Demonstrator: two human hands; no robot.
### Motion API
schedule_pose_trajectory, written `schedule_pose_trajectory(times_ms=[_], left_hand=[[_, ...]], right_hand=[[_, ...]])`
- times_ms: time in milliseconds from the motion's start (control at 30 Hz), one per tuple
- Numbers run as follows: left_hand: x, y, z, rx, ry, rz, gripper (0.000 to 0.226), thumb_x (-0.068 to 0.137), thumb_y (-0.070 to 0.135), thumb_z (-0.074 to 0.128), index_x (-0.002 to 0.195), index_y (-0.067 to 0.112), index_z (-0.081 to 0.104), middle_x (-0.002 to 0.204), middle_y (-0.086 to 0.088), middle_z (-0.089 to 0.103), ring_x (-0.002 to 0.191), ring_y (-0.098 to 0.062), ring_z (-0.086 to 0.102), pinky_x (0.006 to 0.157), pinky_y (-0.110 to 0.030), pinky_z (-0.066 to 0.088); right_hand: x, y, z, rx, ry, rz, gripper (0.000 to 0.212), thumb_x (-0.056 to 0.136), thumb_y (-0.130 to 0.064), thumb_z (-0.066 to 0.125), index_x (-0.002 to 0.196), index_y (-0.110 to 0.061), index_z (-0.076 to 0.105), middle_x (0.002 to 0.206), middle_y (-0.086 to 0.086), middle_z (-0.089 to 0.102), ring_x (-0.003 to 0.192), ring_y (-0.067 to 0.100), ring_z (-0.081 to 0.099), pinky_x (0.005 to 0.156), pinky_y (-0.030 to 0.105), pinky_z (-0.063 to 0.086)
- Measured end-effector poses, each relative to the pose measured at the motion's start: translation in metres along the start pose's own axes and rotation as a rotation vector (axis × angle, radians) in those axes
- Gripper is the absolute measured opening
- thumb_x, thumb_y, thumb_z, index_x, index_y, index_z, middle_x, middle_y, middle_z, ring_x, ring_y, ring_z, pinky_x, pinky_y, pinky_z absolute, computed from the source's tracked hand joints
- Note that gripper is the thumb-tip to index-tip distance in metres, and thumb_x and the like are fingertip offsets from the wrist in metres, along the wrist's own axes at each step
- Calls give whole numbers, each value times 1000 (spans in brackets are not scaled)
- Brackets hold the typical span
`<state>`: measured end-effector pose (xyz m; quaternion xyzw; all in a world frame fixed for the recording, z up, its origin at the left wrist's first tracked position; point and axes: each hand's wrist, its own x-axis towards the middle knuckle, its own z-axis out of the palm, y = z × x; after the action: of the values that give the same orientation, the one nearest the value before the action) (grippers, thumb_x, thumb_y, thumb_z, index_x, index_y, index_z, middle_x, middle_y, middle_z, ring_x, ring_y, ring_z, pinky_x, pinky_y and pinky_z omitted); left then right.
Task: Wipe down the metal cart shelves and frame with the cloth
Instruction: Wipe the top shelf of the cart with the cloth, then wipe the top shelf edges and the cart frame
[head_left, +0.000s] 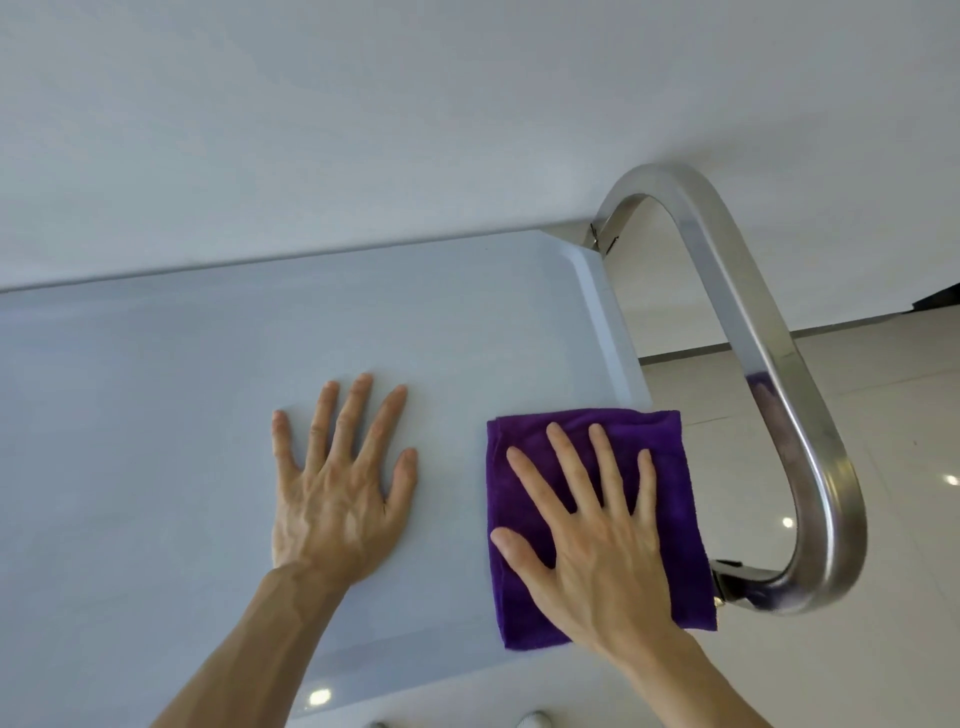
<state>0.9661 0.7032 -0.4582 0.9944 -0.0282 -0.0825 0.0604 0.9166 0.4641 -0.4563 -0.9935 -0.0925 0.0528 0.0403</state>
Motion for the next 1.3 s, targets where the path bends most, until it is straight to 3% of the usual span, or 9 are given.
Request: schedule_pose_trajectory(times_ms=[300, 467, 600, 700, 833, 967, 1133, 1300], left_hand=[[-1, 1, 2, -11, 35, -10, 62, 97, 56, 14, 156, 38, 13, 166, 3, 13, 153, -20, 4, 120, -58, -1], [-1, 0, 5, -19, 61, -14, 61, 97, 56, 14, 155, 39, 15, 165, 4, 15, 153, -20, 6, 120, -57, -1], [0, 0, 7, -28, 78, -14, 61, 96, 58, 13, 155, 40, 16, 165, 5, 15, 153, -20, 6, 120, -56, -2], [-2, 0, 7, -21, 84, -9, 62, 96, 59, 10, 155, 41, 13, 165, 6, 12, 153, -18, 3, 121, -56, -3], [-2, -1, 9, -18, 107, -12, 62, 96, 60, 9, 155, 41, 12, 165, 7, 13, 152, -17, 4, 121, -56, -1], [-2, -2, 11, -20, 122, 1, 62, 95, 60, 9, 155, 41, 14, 165, 7, 14, 152, -16, 4, 121, -56, -2], [-4, 4, 5, 28, 89, -15, 67, 92, 59, 5, 156, 41, 11, 166, 6, 12, 153, -19, 5, 120, -57, 2], [-9, 22, -7, 89, 146, 54, 65, 93, 38, 21, 146, 9, 45, 150, -18, 43, 137, -44, 38, 106, -65, 28]], right_hand=[[-47, -15, 4, 127, 23, -174, 72, 85, -80, 41, 148, -46, 38, 164, -6, 23, 152, 32, 17, 113, 70, 16], [-49, 21, 0, 46, -35, -344, 76, 83, -86, 36, 149, -48, 33, 163, -8, 24, 152, 28, 18, 114, 67, 19], [-45, 35, -6, 120, -43, -320, 67, 87, -84, 32, 145, -52, 37, 161, -16, 26, 152, 19, 16, 118, 60, 16], [-36, 34, -12, 168, 31, -218, 57, 93, -75, 34, 142, -49, 42, 157, -15, 34, 149, 16, 23, 114, 56, 23], [-30, 24, -5, 92, 96, -151, 63, 92, -76, 30, 146, -45, 39, 156, -9, 36, 147, 25, 26, 116, 58, 18], [-31, 24, 8, 109, 288, -164, 43, 95, -68, 41, 121, -38, 58, 113, -12, 55, 110, 21, 52, 105, 51, 31], [-46, 21, 3, 137, 535, -206, 35, 97, -54, 53, 93, -26, 73, 83, -1, 59, 76, 23, 57, 83, 47, 47], [-73, 18, -52, 246, 717, -160, 34, 101, -46, 53, 92, -22, 76, 84, 3, 55, 81, 23, 49, 79, 45, 46]])
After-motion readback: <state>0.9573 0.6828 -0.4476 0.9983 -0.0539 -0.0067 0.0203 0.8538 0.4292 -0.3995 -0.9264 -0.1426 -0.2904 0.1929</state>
